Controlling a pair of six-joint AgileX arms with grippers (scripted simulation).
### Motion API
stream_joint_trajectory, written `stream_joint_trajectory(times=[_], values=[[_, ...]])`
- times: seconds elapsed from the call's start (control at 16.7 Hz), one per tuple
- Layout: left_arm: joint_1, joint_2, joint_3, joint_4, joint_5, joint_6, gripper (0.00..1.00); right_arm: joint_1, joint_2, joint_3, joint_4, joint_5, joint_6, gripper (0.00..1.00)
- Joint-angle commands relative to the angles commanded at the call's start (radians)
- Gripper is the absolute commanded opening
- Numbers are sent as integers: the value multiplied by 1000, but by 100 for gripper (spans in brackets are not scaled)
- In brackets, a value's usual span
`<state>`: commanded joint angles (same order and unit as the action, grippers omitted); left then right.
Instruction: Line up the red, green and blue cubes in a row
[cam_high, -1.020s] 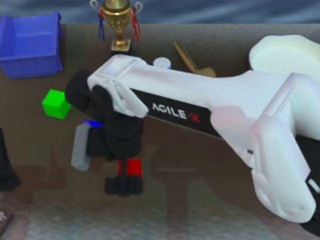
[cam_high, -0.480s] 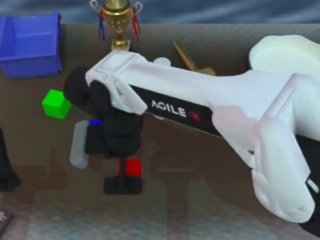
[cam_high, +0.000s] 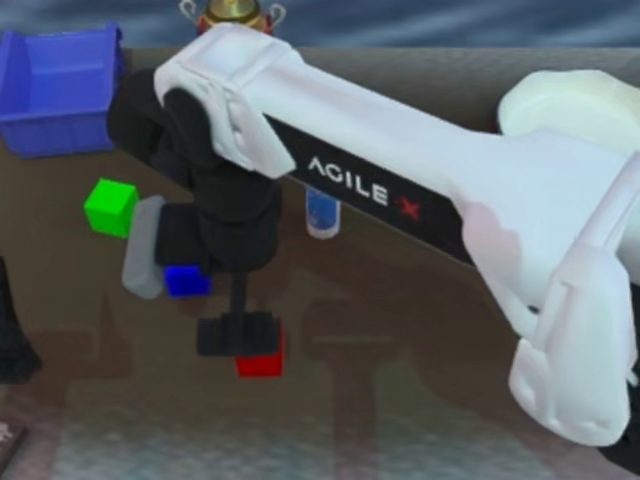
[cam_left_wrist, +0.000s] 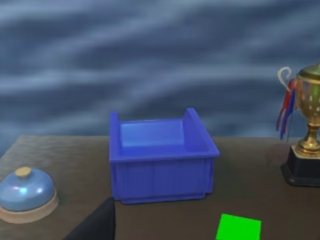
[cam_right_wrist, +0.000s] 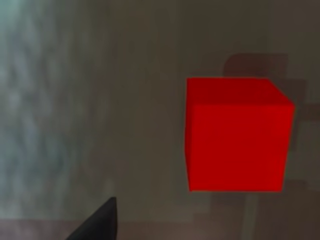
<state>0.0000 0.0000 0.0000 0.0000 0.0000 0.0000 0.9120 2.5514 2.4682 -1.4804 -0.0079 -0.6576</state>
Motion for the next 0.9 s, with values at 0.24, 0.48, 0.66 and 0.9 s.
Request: stream_joint_trajectory(times=[0.24,0.48,0.66,0.9], values=[[0,0,0,0,0,0,100,-4,0,-2,3,0,0,100],[-3,93,92,-63,-1,9,100,-44,-98,-87,72,-8,22,100],[-12,269,266,-170,0,26,100,-119,-279,-247,191,-19,67,100],[-29,636,595,-365,3,57,100,-265,-659,-574,411,-38,164,100]])
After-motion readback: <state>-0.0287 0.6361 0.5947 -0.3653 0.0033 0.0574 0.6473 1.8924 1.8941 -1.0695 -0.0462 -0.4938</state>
